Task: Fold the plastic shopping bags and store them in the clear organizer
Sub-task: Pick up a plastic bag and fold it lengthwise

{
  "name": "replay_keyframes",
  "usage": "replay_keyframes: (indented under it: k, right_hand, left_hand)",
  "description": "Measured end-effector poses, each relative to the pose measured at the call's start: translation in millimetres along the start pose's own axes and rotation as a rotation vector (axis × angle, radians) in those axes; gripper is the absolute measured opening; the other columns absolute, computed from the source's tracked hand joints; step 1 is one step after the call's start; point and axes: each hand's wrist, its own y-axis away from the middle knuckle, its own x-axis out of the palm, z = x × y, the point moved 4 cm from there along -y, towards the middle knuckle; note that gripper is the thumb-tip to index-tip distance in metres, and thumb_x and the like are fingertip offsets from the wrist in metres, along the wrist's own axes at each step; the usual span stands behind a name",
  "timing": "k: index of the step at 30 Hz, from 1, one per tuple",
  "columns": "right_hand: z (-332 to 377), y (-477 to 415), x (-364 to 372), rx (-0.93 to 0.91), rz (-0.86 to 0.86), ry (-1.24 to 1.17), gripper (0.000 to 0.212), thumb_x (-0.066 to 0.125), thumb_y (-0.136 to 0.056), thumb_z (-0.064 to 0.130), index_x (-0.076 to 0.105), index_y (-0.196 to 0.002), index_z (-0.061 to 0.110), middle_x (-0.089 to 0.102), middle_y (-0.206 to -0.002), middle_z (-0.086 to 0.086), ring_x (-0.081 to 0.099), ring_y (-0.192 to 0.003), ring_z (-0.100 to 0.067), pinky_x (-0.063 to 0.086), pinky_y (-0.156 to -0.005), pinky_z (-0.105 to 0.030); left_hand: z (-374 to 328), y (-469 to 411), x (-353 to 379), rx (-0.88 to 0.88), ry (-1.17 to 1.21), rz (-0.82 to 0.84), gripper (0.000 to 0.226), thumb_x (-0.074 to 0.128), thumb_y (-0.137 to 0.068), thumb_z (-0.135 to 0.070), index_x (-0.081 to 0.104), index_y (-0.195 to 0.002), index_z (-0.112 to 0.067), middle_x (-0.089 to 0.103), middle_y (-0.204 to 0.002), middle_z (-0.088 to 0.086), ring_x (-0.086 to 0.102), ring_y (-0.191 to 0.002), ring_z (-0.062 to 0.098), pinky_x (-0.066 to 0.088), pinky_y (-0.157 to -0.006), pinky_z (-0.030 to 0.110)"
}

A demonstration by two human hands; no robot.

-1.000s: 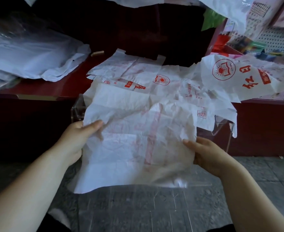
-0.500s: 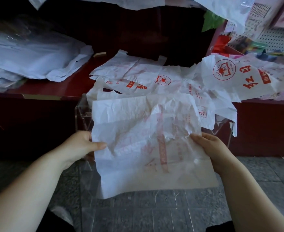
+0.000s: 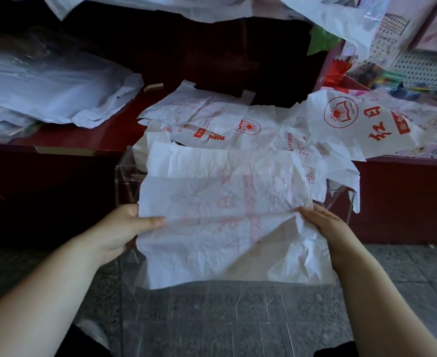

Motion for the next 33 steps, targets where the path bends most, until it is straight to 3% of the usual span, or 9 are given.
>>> replay_keyframes:
  k: [5,8,11,16,19,24,26,29,33]
  right_hand:
    - [-1,-4,-2,-0.019,0.040,-0.068,0.017,0.044,-0.090,0.007,0.062,-0.088,0.008,0.069,-0.067,-0.007,0.067,-0.057,-0.017,0.055,-0.050,-0.025]
    - [1,-4,0,-0.090,0.090,-0.114,0.048,0.081,-0.058,0.027,0.066,-0.098,0.006,0.071,-0.086,-0.014,0.070,-0.074,-0.023,0.058,-0.061,-0.031]
    - [1,-7,-2,-0.129,0.158,-0.161,0.087,0.090,-0.038,0.035,0.061,-0.113,0.002,0.066,-0.108,-0.017,0.066,-0.096,-0.029,0.055,-0.081,-0.040]
    - [4,-7,-3,-0.159,0.195,-0.206,0.070,0.089,-0.029,0.033,0.072,-0.091,0.006,0.070,-0.094,-0.015,0.068,-0.086,-0.027,0.057,-0.073,-0.036]
    - [12,1,6,-0.159,0.148,-0.300,0.032,0.072,-0.047,0.043,0.073,-0.056,0.012,0.070,-0.064,-0.006,0.068,-0.061,-0.016,0.056,-0.053,-0.026]
    - [3,-4,3,-0.091,0.023,-0.127,0.034,0.044,-0.094,0.027,0.071,-0.082,0.010,0.073,-0.077,-0.008,0.070,-0.071,-0.021,0.058,-0.059,-0.029]
    - [3,-4,6,-0.097,0.072,-0.047,0.023,0.071,-0.075,0.031,0.073,-0.071,0.008,0.072,-0.072,-0.009,0.068,-0.069,-0.023,0.057,-0.056,-0.028]
    - [4,-5,6,-0.121,0.171,-0.001,0.061,0.092,-0.017,0.041,0.075,-0.067,0.011,0.072,-0.071,-0.008,0.069,-0.064,-0.020,0.056,-0.054,-0.027]
    - [11,-3,9,-0.251,0.139,0.052,0.075,0.091,-0.017,0.042,0.070,-0.083,0.013,0.073,-0.078,-0.002,0.069,-0.071,-0.017,0.056,-0.057,-0.026]
  left_hand:
    - [-8,-4,-9,0.047,0.175,-0.063,0.013,0.059,-0.085,-0.009,0.069,-0.075,-0.007,0.071,-0.064,0.001,0.067,-0.056,0.009,0.052,-0.048,0.017]
    - [-19,1,-7,0.132,0.312,0.010,0.050,0.094,-0.021,-0.033,0.075,-0.064,-0.016,0.073,-0.070,0.001,0.069,-0.063,0.009,0.055,-0.054,0.019]
    - [-21,-1,-14,0.219,0.450,0.006,0.066,0.092,-0.004,-0.031,0.077,-0.067,-0.018,0.074,-0.077,0.000,0.070,-0.072,0.009,0.056,-0.062,0.021]
    - [-28,3,-9,0.224,0.569,0.052,0.050,0.085,-0.018,-0.026,0.076,-0.066,-0.014,0.072,-0.072,0.001,0.070,-0.070,0.011,0.056,-0.059,0.023]
    - [-25,-2,-11,0.159,0.570,-0.088,0.030,0.065,-0.073,-0.049,0.076,-0.071,-0.021,0.073,-0.073,0.001,0.070,-0.069,0.013,0.058,-0.057,0.027]
    - [-16,-6,-8,0.090,0.312,-0.156,0.019,0.043,-0.094,-0.022,0.061,-0.099,-0.016,0.070,-0.090,0.001,0.067,-0.078,0.012,0.057,-0.055,0.022]
    - [-15,-5,-10,0.083,0.235,-0.180,0.022,0.048,-0.091,-0.011,0.068,-0.083,-0.012,0.072,-0.077,0.000,0.068,-0.070,0.010,0.056,-0.055,0.019]
    - [-18,-3,-12,0.146,0.147,-0.203,0.040,0.049,-0.086,0.004,0.072,-0.056,-0.012,0.070,-0.059,-0.003,0.066,-0.055,0.004,0.053,-0.051,0.015]
    - [-28,1,-14,0.277,0.139,-0.246,0.055,0.045,-0.082,0.015,0.071,-0.048,-0.020,0.068,-0.055,-0.007,0.065,-0.056,0.001,0.052,-0.057,0.011]
